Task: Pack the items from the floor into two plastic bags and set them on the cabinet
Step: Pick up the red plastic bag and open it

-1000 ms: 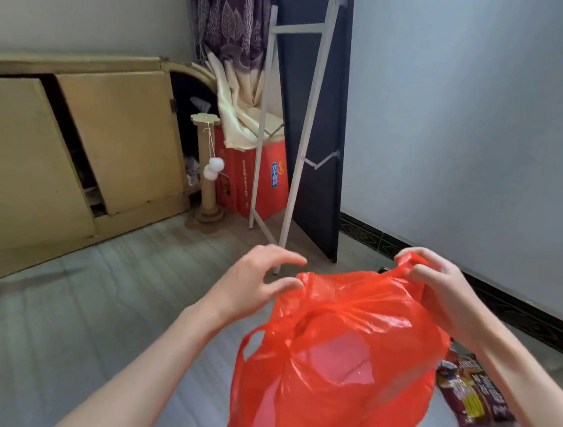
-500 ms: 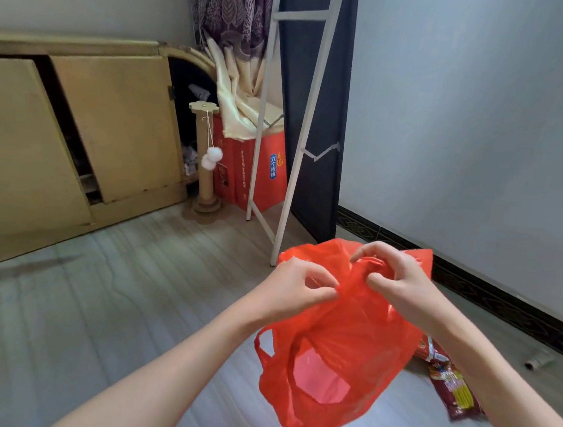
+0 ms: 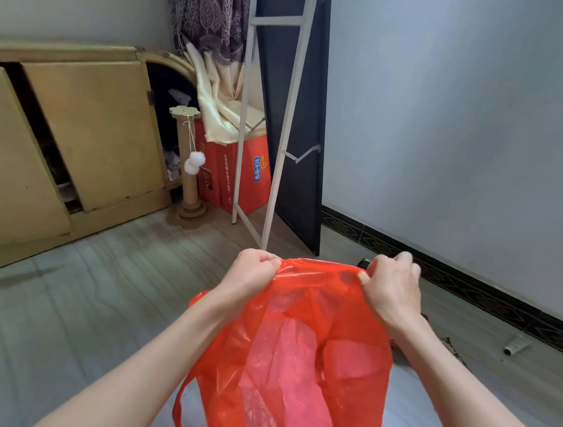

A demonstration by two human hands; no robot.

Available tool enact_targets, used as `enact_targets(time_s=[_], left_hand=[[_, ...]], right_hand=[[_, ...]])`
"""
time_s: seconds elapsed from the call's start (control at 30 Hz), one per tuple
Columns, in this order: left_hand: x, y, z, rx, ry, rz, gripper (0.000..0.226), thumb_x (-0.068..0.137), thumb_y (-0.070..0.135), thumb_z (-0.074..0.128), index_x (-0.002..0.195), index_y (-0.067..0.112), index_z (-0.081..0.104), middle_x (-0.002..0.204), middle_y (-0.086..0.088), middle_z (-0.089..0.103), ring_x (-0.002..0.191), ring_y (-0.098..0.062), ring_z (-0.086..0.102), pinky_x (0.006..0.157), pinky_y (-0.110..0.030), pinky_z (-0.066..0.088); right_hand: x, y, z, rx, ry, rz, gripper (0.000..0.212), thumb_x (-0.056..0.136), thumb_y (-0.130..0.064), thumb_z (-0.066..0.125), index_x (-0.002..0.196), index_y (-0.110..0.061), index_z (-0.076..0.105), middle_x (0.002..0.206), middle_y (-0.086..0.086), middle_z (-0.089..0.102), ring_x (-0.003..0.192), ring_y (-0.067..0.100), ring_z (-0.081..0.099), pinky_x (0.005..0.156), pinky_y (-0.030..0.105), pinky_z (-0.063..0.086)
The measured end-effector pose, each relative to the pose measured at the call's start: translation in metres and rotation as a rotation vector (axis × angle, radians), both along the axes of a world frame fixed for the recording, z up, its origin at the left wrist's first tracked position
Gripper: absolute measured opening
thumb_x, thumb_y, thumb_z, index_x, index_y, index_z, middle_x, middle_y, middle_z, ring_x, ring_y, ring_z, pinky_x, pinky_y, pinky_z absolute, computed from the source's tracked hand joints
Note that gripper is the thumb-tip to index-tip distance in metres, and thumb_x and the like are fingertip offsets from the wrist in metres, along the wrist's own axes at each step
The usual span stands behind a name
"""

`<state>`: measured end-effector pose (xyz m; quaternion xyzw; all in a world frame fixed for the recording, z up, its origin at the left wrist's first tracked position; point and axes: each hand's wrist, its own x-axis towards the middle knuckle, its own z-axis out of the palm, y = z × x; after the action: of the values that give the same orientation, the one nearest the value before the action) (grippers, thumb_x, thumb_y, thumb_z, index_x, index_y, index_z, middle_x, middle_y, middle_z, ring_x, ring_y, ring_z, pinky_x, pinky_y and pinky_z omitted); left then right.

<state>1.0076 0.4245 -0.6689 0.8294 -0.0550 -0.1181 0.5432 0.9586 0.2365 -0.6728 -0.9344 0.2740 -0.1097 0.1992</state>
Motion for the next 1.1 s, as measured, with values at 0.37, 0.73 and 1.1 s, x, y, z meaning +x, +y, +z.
enact_targets(time_s=[0.37, 0.73, 1.1], left_hand=[[0.005, 0.005, 0.000, -0.338, 0.073, 0.222, 0.024, 0.091, 0.007, 0.046, 0.077, 0.010, 0.065, 0.070, -0.008, 0.062, 0.061, -0.017, 0.057, 0.058, -0.027, 0.050], [0.003, 0.006, 0.005, -0.434, 0.016, 0.218, 0.018, 0.092, 0.015, 0.051, 0.102, 0.006, 0.064, 0.087, -0.010, 0.068, 0.080, -0.021, 0.065, 0.078, -0.038, 0.054], [0.014, 0.040, -0.008, -0.063, -0.159, 0.155, 0.013, 0.089, 0.011, 0.056, 0.083, 0.014, 0.068, 0.086, -0.006, 0.067, 0.081, -0.017, 0.059, 0.077, -0.028, 0.046]], right_hand=[[-0.016, 0.032, 0.004, -0.096, -0.267, 0.113, 0.063, 0.072, -0.063, 0.060, 0.101, -0.010, 0.045, 0.104, 0.008, 0.049, 0.101, 0.028, 0.048, 0.075, 0.039, 0.045], [-0.025, 0.049, -0.015, -0.099, -0.021, 0.239, 0.072, 0.068, -0.067, 0.059, 0.114, -0.016, 0.037, 0.113, 0.003, 0.039, 0.109, 0.024, 0.042, 0.087, 0.043, 0.046], [-0.021, -0.015, -0.002, 0.278, -0.324, 0.324, 0.011, 0.075, -0.009, 0.072, 0.074, -0.020, 0.072, 0.078, -0.002, 0.066, 0.078, 0.016, 0.064, 0.075, 0.019, 0.046]])
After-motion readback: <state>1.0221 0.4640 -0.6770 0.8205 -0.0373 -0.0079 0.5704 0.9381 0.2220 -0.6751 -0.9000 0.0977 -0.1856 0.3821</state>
